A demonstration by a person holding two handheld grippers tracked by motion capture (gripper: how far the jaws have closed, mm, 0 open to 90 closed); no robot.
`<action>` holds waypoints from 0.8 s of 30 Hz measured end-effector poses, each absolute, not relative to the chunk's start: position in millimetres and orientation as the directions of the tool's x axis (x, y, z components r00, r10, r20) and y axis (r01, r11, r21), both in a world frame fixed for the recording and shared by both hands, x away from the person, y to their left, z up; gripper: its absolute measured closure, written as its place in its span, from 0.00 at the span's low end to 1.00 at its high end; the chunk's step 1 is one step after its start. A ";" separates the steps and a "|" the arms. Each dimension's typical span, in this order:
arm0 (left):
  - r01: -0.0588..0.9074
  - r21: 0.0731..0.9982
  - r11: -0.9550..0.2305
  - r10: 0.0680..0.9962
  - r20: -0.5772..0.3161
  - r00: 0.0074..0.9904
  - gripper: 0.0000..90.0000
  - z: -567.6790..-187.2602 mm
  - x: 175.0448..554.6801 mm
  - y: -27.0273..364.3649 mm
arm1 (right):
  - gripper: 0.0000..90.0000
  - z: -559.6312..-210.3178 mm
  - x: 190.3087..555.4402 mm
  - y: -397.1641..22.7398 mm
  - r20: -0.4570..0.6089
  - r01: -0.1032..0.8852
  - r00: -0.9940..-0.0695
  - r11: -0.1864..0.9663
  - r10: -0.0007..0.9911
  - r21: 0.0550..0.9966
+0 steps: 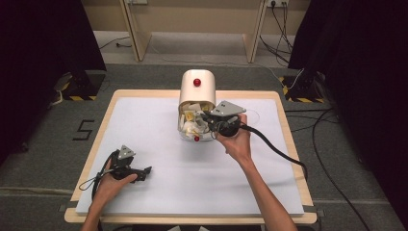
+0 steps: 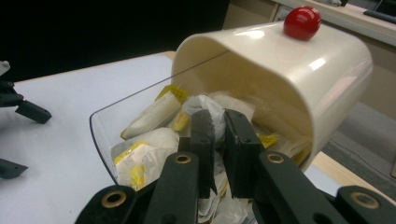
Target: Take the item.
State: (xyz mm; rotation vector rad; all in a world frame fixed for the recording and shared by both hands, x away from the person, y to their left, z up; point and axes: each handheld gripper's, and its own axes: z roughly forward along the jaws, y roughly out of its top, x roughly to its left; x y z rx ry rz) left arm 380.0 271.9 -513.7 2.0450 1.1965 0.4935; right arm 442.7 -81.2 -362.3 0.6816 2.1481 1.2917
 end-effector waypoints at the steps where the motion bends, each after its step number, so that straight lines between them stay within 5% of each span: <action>1: 0.597 0.735 -0.323 0.866 -0.025 0.499 0.00 -513.7 380.0 271.9 | 0.92 -360.8 442.1 -82.4 -0.184 0.144 -0.727 0.409 0.661 0.901; 24: 0.596 0.735 -0.325 0.865 -0.024 0.501 0.00 -513.7 380.0 272.0 | 0.92 -317.9 419.1 -111.9 -0.172 0.044 -0.701 0.283 0.692 0.958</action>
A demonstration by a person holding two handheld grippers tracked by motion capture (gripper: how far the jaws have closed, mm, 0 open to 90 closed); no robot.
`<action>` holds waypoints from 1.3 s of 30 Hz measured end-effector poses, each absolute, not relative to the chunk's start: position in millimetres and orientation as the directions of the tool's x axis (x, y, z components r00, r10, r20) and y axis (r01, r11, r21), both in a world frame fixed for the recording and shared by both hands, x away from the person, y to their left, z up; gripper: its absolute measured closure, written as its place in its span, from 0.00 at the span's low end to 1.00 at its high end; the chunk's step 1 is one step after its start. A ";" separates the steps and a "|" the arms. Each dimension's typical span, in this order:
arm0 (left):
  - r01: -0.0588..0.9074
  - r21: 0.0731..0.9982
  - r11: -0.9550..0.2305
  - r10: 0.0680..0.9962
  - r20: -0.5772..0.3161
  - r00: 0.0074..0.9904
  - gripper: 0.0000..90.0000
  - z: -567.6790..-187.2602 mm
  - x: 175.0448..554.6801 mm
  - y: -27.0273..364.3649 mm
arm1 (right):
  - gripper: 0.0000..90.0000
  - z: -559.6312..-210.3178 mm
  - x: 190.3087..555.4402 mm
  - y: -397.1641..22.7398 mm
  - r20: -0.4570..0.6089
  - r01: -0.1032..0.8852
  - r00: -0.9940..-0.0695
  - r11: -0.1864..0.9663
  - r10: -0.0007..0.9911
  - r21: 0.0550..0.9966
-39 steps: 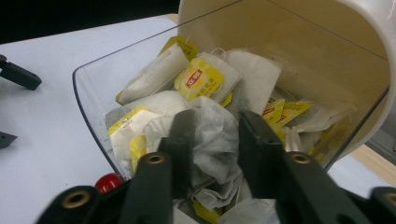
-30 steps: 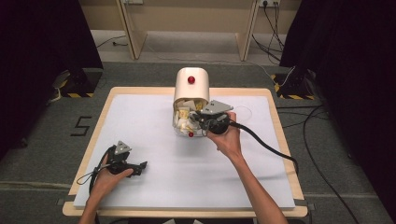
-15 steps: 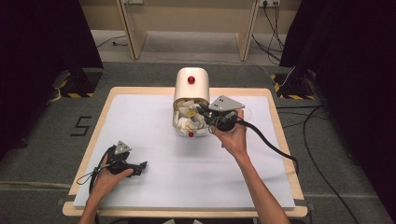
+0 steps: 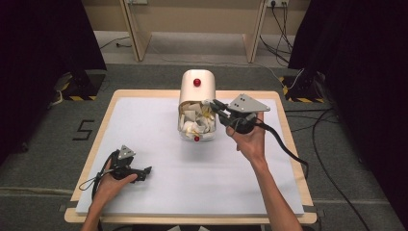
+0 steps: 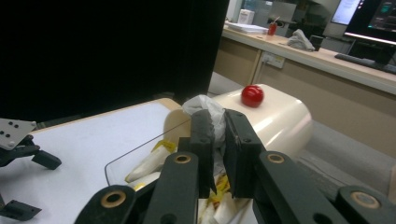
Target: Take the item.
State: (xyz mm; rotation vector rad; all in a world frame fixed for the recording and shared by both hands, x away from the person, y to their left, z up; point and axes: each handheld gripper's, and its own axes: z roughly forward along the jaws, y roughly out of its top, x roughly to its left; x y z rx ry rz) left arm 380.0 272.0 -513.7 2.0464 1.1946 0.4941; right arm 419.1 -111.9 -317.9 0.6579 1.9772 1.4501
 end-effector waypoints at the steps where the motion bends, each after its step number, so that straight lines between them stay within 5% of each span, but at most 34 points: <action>1: 0.596 0.735 -0.324 0.865 -0.024 0.501 0.00 -513.7 380.0 272.0 | 0.92 -316.9 418.7 -114.1 -0.174 0.042 -0.697 0.282 0.696 0.959; 19: 0.596 0.735 -0.325 0.866 -0.023 0.500 0.00 -513.7 379.9 271.9 | 0.92 -306.8 424.3 -174.2 -0.117 0.068 -0.603 0.197 0.789 0.978; 39: 0.597 0.734 -0.324 0.866 -0.024 0.500 0.00 -513.7 379.9 271.9 | 0.92 -334.3 457.2 -221.7 -0.031 0.169 -0.482 0.127 0.875 0.977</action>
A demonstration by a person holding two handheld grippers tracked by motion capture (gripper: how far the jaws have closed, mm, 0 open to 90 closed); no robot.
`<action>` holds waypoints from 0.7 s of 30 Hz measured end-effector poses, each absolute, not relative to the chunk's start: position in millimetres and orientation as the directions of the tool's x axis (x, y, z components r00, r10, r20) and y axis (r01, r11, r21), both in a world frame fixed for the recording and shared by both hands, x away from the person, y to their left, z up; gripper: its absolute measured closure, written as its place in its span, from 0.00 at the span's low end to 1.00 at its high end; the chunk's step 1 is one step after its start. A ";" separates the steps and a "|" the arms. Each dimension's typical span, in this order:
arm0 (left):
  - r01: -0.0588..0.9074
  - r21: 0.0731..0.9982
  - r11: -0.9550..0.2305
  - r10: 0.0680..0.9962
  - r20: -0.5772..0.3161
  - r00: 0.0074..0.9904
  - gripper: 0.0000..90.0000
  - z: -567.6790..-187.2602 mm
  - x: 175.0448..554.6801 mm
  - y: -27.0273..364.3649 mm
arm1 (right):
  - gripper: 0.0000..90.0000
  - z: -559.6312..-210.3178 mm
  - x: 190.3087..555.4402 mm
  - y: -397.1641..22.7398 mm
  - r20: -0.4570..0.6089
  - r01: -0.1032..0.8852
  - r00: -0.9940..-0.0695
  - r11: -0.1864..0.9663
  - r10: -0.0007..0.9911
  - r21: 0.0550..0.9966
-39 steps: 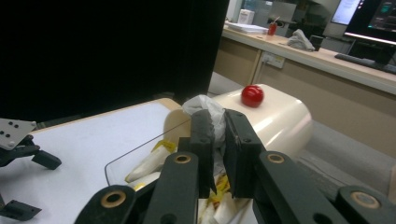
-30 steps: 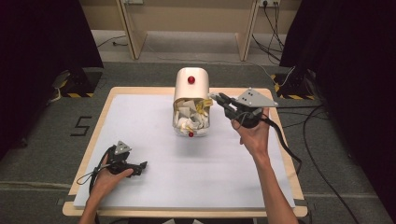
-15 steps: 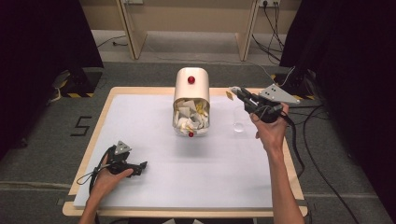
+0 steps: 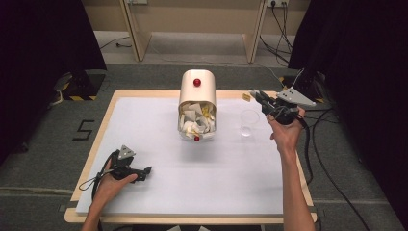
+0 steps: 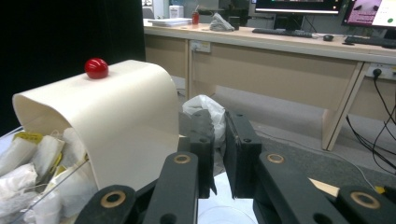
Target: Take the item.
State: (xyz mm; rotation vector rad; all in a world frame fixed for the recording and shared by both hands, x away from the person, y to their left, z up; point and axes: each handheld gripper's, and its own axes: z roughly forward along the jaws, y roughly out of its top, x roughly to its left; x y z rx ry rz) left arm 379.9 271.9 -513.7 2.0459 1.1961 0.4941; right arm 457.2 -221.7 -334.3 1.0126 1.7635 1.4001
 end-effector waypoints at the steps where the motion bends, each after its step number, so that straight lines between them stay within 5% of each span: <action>1: 0.596 0.735 -0.324 0.866 -0.024 0.500 0.00 -513.7 379.9 271.9 | 0.92 -335.2 457.9 -222.5 -0.029 0.171 -0.480 0.126 0.877 0.977; 21: 0.596 0.735 -0.323 0.866 -0.024 0.499 0.00 -513.7 379.9 272.0 | 0.92 -361.0 475.8 -235.2 0.000 0.248 -0.434 0.120 0.901 0.961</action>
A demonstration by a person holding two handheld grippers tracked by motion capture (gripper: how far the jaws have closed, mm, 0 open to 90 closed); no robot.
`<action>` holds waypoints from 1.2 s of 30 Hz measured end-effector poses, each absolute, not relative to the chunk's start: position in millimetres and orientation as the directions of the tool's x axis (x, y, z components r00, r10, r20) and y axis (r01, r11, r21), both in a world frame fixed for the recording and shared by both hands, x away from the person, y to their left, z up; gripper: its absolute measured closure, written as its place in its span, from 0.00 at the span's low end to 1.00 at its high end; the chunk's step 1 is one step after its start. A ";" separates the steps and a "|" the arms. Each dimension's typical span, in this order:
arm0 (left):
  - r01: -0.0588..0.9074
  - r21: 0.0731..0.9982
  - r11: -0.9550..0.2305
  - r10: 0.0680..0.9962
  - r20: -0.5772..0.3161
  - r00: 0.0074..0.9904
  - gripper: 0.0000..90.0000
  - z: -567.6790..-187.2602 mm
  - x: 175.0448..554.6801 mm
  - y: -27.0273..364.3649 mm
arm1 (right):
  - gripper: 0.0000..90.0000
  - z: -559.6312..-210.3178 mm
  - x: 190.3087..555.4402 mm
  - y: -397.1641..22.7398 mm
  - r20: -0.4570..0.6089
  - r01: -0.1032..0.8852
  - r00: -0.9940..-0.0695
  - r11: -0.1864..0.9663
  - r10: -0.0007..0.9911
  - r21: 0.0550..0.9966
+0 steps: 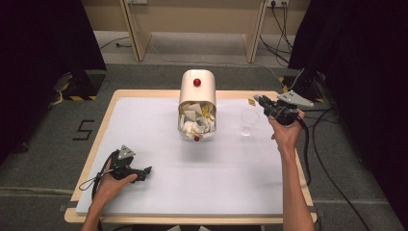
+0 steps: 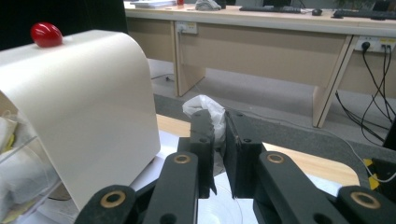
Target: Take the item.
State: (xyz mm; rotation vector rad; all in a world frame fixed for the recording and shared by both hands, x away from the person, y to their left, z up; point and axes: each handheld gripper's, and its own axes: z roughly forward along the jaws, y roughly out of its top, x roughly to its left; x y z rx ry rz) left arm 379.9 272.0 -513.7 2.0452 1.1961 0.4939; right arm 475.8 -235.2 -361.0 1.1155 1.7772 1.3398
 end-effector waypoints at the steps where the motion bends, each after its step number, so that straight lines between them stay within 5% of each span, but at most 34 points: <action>1: 0.597 0.735 -0.323 0.866 -0.025 0.499 0.00 -513.7 379.9 271.9 | 0.92 -362.1 476.2 -235.1 0.004 0.254 -0.433 0.118 0.902 0.960; 36: 0.596 0.735 -0.323 0.866 -0.025 0.500 0.00 -513.6 379.9 272.1 | 0.91 -414.4 494.8 -224.2 -0.018 0.415 -0.450 0.227 0.893 0.881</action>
